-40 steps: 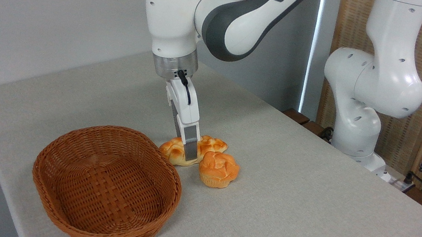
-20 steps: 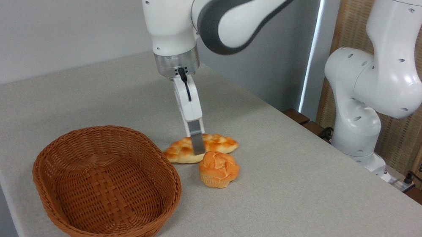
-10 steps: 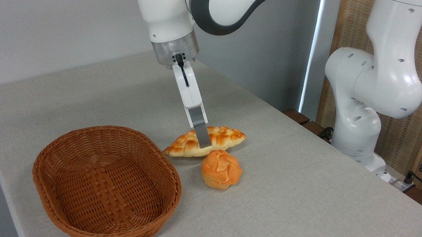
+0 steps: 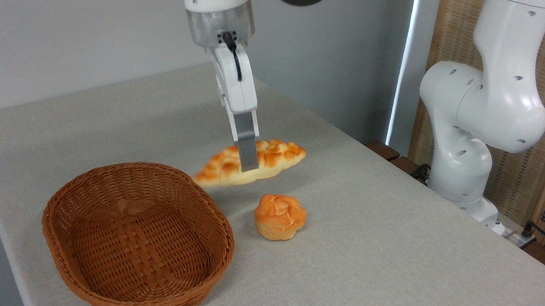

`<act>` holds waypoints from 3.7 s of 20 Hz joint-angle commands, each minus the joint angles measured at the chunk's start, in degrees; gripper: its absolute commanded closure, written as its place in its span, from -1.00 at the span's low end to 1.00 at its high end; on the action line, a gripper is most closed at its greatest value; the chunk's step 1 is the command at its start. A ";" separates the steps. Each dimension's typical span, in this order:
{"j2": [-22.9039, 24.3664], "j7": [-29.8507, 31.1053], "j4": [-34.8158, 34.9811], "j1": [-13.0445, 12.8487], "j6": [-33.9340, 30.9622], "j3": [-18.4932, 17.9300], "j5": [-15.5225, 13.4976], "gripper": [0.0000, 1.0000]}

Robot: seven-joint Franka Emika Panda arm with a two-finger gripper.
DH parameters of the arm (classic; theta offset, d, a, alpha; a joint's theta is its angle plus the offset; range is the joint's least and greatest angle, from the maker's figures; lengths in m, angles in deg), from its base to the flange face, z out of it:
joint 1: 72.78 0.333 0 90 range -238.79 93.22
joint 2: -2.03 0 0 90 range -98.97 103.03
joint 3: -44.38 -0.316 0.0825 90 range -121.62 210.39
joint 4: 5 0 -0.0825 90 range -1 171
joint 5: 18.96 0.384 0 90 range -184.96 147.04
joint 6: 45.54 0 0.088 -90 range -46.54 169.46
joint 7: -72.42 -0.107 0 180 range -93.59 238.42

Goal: Put bread into the basket

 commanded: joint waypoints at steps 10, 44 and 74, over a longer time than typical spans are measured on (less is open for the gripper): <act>-5.31 -0.20 -11.67 -0.47 3.48 -2.24 -1.56 0.00; -20.78 7.62 -21.34 -0.38 10.78 5.49 5.38 -0.99; -13.23 17.73 -23.10 11.13 10.79 4.62 -4.80 -1.00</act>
